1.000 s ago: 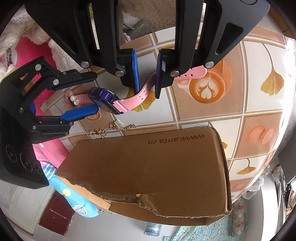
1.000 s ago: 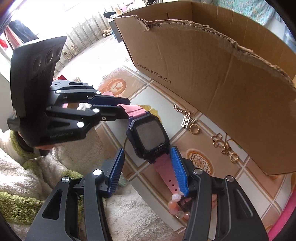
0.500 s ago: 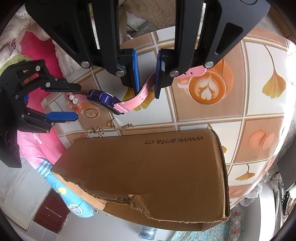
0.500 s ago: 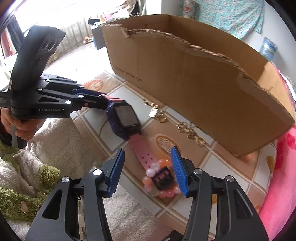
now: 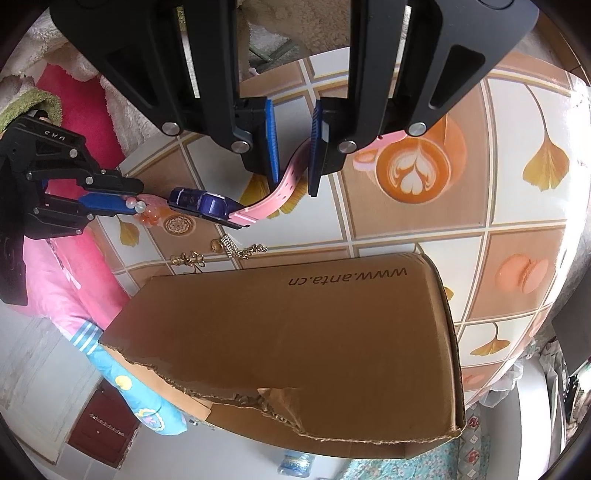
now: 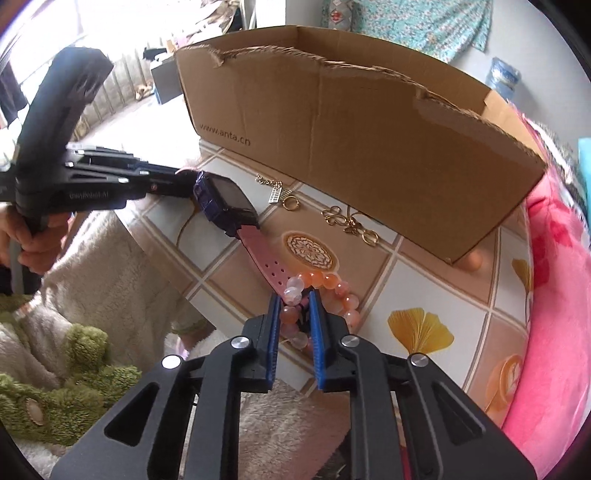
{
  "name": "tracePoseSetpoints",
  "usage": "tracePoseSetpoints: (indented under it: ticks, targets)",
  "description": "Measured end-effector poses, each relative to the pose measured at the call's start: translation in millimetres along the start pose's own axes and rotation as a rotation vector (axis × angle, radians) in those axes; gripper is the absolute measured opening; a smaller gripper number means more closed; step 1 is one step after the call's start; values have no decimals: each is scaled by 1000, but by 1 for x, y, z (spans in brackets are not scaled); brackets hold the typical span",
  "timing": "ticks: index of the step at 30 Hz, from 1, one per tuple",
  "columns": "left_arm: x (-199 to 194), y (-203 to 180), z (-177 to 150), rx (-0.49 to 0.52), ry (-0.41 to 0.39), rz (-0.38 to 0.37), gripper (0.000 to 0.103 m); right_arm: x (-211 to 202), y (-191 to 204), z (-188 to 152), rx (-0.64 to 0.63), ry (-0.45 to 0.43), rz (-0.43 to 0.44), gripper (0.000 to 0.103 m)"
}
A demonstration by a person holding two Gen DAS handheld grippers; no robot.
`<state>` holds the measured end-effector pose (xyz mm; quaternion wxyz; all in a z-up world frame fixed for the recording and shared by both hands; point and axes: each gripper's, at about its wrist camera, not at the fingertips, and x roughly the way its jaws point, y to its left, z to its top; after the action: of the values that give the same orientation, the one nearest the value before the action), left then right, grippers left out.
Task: Organize jewelry
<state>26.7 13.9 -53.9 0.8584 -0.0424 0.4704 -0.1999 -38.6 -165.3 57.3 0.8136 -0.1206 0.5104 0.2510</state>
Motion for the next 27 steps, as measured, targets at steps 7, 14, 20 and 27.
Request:
tracePoseSetpoints:
  ticks: [7,14,20,27]
  targets:
    - [1,-5,-2,31,-6,25,14,-19,-44,-6,198,-38,112,10]
    - [1,-6,-2,31,-9,25,14,-24,-101,-10,443,-91,172,10]
    - [1,-6,-2,29,-9,24,14,-27,-119,-13,471,-74,79,11]
    - [1,-7,-2,28,-8,24,14,-17,-84,8,322,-109,7,40]
